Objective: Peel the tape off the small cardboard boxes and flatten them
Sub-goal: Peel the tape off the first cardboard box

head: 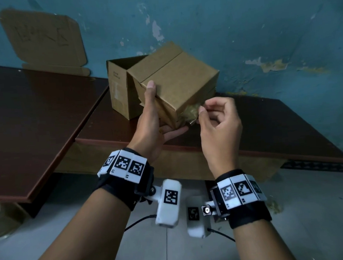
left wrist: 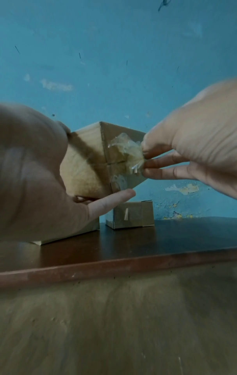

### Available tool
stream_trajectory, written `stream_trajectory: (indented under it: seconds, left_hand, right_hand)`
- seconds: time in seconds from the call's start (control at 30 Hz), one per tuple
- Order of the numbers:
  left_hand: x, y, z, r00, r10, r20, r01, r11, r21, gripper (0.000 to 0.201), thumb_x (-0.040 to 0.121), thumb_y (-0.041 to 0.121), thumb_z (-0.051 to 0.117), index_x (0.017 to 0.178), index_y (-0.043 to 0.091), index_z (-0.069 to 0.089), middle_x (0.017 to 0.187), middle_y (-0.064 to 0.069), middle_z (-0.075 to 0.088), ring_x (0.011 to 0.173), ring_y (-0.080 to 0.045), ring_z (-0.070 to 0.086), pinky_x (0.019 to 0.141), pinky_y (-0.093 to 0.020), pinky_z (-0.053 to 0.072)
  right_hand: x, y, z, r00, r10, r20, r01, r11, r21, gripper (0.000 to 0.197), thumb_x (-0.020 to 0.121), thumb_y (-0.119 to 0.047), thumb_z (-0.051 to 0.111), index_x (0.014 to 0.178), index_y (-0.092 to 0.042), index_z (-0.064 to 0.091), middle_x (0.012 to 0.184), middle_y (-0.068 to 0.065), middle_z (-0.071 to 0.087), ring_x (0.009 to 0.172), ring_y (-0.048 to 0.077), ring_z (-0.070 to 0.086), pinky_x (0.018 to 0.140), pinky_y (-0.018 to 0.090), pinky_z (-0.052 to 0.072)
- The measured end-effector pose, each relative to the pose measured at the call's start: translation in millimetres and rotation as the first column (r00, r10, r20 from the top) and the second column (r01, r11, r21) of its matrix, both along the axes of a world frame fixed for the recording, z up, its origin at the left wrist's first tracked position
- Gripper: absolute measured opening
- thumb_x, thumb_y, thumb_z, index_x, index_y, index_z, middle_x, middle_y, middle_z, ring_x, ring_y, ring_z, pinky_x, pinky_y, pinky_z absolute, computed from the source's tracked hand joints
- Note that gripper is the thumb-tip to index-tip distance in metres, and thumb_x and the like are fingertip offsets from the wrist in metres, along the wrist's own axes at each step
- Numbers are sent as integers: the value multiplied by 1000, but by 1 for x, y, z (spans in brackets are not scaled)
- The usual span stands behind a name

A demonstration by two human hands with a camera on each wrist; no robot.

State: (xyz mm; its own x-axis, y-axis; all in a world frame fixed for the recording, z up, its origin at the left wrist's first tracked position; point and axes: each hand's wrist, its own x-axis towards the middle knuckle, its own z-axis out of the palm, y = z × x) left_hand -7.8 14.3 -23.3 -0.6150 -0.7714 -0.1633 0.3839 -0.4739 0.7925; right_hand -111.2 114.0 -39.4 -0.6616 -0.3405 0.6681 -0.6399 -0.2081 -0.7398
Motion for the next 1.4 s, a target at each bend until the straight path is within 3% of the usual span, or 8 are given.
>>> stream_trajectory:
  seconds: [0.1, 0.2, 0.33, 0.43, 0.7, 0.93, 1.17, 1.4]
  left_hand:
    - [-1, -3, -2, 1000, 6, 24, -6, 1000, -4, 94, 84, 77, 72, 154, 21, 45, 137, -21, 64, 110, -40, 76, 82, -53, 67]
    - [-1, -2, -5, 999, 31, 43, -30, 999, -34, 112, 73, 74, 84, 154, 9, 40, 140, -25, 63, 107, -36, 78, 78, -47, 68]
    - [-4, -1, -8, 998, 19, 62, -13, 996, -90, 77, 93, 59, 75, 141, 15, 33, 136, -18, 61, 106, -25, 79, 75, -38, 67]
    - [-5, 1, -7, 992, 12, 128, 11, 984, -175, 58, 99, 59, 67, 134, 18, 43, 131, -9, 66, 102, -18, 79, 73, -35, 66]
    - [-7, 1, -8, 976, -4, 216, 62, 963, -263, 39, 99, 46, 71, 128, 24, 59, 125, -6, 72, 107, -21, 77, 87, -41, 66]
    - [-4, 4, -6, 974, -32, 224, 97, 954, -285, 42, 96, 49, 73, 128, 24, 60, 122, -4, 73, 104, -17, 77, 79, -32, 59]
    - [-7, 0, -12, 972, -7, 236, 87, 940, -331, 58, 91, 41, 81, 142, 29, 56, 127, -6, 73, 108, -21, 77, 92, -37, 62]
    - [-7, -2, -10, 980, 80, 182, -1, 918, -395, 53, 96, 27, 74, 147, 29, 59, 126, -5, 68, 108, -19, 75, 79, -26, 63]
  right_hand:
    - [-1, 3, 0, 996, -5, -85, 8, 999, 35, 10, 100, -4, 67, 106, -10, 73, 106, 4, 71, 93, 14, 72, 77, 21, 57]
    - [2, 4, 2, 996, 47, -71, -44, 998, 48, 19, 101, -5, 65, 115, -12, 76, 112, 1, 71, 100, 13, 71, 81, 18, 56]
    - [4, 5, 0, 994, 55, -99, -45, 994, 102, 25, 96, -17, 78, 120, -12, 73, 113, -1, 71, 99, 8, 71, 79, 17, 57]
    - [4, 1, -3, 993, 30, -117, -16, 993, 121, 36, 87, -23, 88, 112, -12, 66, 105, 1, 69, 87, 9, 70, 72, 20, 58]
    - [1, 0, -6, 978, 13, -208, 28, 981, 191, 26, 88, -12, 85, 104, -15, 65, 100, -1, 67, 86, 12, 69, 73, 32, 60]
    - [3, 0, -6, 962, 79, -262, -21, 976, 215, 24, 81, -6, 83, 99, -13, 69, 97, -4, 65, 83, 14, 65, 72, 35, 57]
    - [-1, 4, -6, 982, 163, -100, -138, 967, 216, 18, 87, -4, 79, 101, -14, 74, 96, -2, 73, 90, 17, 74, 77, 42, 63]
    - [6, 7, 1, 954, 269, 131, -292, 932, 216, 16, 94, -3, 78, 107, -10, 75, 99, -1, 78, 96, 10, 76, 83, 29, 64]
